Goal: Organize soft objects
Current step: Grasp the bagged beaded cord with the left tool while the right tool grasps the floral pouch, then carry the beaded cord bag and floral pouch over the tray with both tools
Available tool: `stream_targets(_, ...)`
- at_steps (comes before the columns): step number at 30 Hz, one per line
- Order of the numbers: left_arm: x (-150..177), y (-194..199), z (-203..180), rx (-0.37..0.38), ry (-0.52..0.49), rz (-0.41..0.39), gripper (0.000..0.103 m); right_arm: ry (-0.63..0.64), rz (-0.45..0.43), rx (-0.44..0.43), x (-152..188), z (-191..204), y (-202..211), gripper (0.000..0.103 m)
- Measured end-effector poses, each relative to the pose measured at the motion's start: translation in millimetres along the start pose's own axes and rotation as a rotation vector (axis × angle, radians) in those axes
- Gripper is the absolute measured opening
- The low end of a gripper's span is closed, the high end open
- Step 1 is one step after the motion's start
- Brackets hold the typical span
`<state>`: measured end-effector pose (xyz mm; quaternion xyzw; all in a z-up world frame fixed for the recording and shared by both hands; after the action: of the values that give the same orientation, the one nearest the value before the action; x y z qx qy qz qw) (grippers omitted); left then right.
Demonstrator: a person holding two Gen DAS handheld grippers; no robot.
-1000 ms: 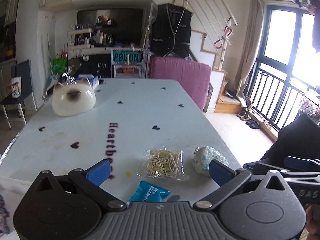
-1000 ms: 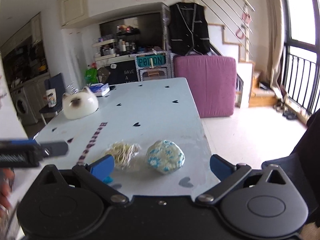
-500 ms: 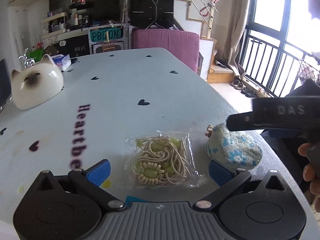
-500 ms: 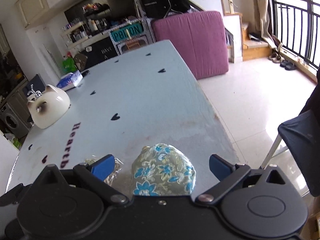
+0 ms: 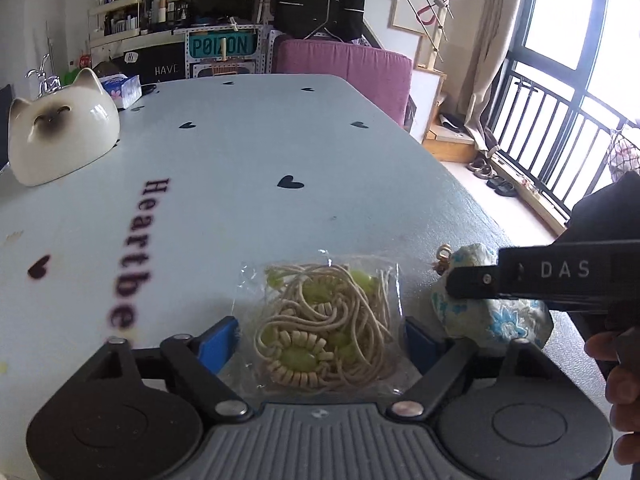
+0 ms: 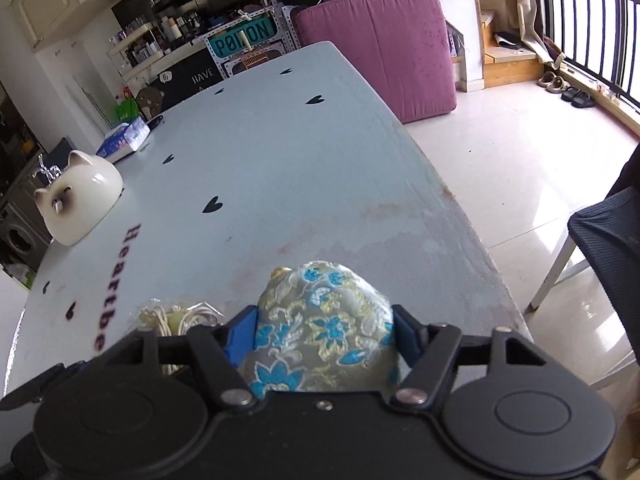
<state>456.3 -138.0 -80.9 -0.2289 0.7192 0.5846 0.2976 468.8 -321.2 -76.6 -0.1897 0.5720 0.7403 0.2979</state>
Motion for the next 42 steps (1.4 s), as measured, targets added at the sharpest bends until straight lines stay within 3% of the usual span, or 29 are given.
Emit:
stream_targets(3, 0, 5, -2, -0.008, -0.012, -0.003, 0.074, 0.036, -0.01, 0.002, 3, 0, 6, 0.061)
stream_targets(9, 3, 17, -5, -0.022, -0.029, 0.0, 0.068, 0.113, -0.031, 0.01, 18, 8, 23, 0.055)
stream_targets(18, 12, 68, 3, 0.039, 0.03, -0.045, 0.067, 0.129, -0.078, -0.014, 39, 14, 68, 0.055)
stream_targets(29, 29, 161, 9, 0.112, 0.062, -0.12, 0.067, 0.133, -0.152, -0.067, 74, 33, 146, 0.055)
stream_targets(36, 44, 220, 33, 0.154, 0.088, -0.145, 0.067, 0.157, -0.185, -0.091, 96, 57, 182, 0.056)
stream_targets(42, 54, 256, 62, 0.123, 0.108, -0.171, 0.067, 0.175, -0.196, -0.118, 110, 80, 199, 0.056)
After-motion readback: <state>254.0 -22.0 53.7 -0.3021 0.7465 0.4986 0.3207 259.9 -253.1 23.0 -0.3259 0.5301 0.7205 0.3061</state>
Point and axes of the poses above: each gripper's, at about its wrist camera, not at the fingertips, and y roughly against the way its jaws point, z to its left, x to its underside, the point moved 1 cm from there along -y, roughly the way its jaws point, and after that the axes turned 3 degrees about y, right-handed, at the moved point
